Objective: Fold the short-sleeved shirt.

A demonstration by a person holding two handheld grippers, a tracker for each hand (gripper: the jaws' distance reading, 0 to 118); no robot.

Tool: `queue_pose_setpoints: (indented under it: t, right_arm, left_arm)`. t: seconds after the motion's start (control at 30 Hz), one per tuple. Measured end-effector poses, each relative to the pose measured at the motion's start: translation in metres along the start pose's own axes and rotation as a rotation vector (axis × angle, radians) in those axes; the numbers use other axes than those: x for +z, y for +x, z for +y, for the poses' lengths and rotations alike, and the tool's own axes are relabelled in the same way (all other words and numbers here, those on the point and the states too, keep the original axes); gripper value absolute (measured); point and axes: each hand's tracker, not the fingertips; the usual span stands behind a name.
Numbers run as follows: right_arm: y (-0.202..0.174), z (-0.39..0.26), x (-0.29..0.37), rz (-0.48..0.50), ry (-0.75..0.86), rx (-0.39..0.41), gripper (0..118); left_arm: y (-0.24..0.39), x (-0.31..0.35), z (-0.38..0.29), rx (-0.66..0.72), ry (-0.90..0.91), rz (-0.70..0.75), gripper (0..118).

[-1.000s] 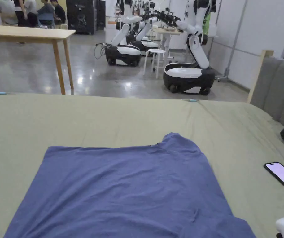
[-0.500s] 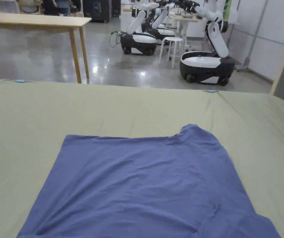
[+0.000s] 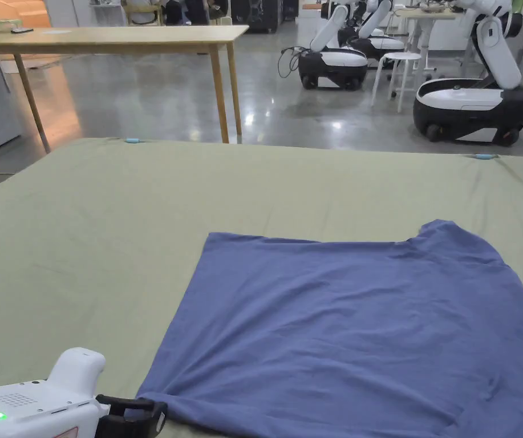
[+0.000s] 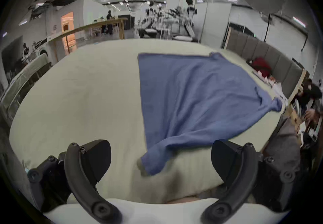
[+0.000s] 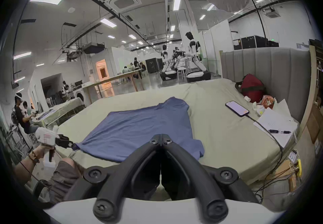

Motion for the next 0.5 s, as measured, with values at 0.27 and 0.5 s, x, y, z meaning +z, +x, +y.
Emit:
queue_pose_setpoints:
  t: [0.27,0.5]
  right_arm:
    - [-0.006,-0.003,-0.015,-0.006,-0.057,-0.008,1]
    - [-0.012,0.002,-0.042,-0.101,-0.167,0.083,1]
  left_arm:
    - [0.007,-0.007,-0.016,-0.062,0.010,0.040,30]
    - [0.014,0.003,-0.010,-0.054,0.071,0.042,4]
